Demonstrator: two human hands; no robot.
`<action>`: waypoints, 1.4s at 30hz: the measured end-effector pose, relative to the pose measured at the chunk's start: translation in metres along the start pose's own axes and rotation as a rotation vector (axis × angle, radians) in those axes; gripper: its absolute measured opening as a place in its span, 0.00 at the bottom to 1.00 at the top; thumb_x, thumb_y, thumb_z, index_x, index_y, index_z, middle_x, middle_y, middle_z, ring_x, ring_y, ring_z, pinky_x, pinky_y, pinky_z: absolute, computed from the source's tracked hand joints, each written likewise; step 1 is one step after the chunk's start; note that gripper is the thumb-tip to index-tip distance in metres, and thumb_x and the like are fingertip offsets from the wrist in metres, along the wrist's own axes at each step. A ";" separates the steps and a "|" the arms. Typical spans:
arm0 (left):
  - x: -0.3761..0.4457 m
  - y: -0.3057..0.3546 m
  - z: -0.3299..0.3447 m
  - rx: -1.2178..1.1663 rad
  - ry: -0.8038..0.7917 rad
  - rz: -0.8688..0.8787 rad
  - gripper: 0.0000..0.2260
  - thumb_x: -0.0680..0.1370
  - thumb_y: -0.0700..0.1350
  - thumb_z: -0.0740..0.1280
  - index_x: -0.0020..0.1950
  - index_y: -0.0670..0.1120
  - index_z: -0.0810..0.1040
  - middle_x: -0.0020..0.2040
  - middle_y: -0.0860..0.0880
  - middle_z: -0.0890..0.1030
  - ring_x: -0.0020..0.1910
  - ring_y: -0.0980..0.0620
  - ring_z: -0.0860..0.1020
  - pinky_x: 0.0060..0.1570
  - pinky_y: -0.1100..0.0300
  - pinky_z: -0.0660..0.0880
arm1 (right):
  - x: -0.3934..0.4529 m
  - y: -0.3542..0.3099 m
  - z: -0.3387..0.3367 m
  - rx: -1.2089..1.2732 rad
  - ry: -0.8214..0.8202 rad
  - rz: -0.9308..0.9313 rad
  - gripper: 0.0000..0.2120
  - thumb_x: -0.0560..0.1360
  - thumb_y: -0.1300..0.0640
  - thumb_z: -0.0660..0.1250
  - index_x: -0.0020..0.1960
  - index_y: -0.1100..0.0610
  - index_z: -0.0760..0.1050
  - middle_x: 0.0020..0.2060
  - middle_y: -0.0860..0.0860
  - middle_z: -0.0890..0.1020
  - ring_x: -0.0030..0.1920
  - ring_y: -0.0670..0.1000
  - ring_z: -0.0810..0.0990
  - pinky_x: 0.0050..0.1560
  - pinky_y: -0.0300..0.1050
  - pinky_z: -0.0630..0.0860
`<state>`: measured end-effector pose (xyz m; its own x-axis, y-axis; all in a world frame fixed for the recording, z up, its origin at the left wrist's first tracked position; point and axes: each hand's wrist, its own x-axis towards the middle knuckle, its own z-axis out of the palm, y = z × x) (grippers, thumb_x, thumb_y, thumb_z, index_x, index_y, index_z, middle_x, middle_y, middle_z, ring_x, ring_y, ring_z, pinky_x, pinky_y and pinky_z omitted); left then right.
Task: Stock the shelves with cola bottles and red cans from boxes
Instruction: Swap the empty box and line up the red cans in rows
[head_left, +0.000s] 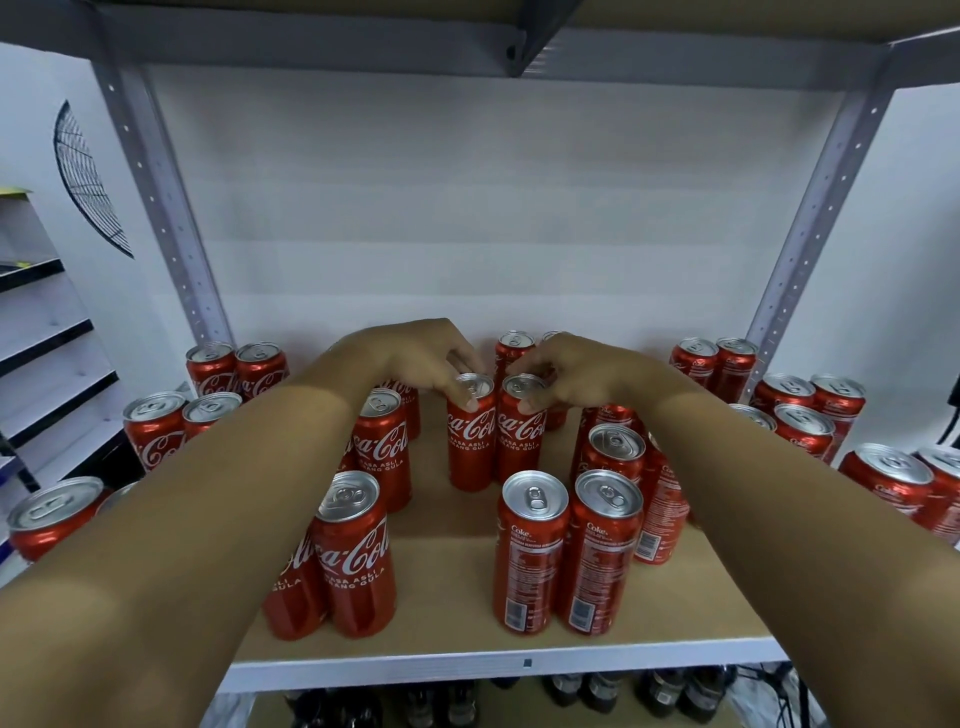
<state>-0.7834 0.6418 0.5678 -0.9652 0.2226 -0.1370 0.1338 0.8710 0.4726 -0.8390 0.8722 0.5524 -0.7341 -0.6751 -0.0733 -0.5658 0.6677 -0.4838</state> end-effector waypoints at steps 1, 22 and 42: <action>0.000 -0.001 0.000 -0.005 0.002 0.005 0.21 0.72 0.49 0.81 0.64 0.53 0.83 0.60 0.57 0.84 0.60 0.57 0.80 0.62 0.53 0.79 | -0.001 -0.001 0.000 0.017 -0.013 -0.008 0.24 0.73 0.54 0.77 0.68 0.51 0.78 0.62 0.48 0.82 0.62 0.52 0.79 0.66 0.57 0.76; -0.004 0.000 0.007 0.008 -0.025 0.062 0.19 0.74 0.48 0.79 0.64 0.53 0.82 0.62 0.58 0.83 0.63 0.59 0.78 0.67 0.57 0.72 | -0.012 -0.007 0.001 0.124 -0.068 0.045 0.25 0.74 0.57 0.76 0.70 0.53 0.76 0.62 0.47 0.82 0.61 0.53 0.82 0.62 0.57 0.80; -0.019 0.001 0.016 0.010 0.072 0.054 0.18 0.74 0.56 0.78 0.61 0.56 0.82 0.60 0.57 0.82 0.53 0.63 0.78 0.50 0.61 0.72 | -0.020 -0.010 0.011 0.083 -0.007 0.060 0.30 0.76 0.56 0.74 0.76 0.53 0.69 0.72 0.50 0.75 0.70 0.53 0.73 0.72 0.54 0.71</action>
<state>-0.7613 0.6450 0.5567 -0.9701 0.2376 -0.0486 0.1879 0.8631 0.4688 -0.8143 0.8757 0.5492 -0.7629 -0.6371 -0.1100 -0.4877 0.6788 -0.5490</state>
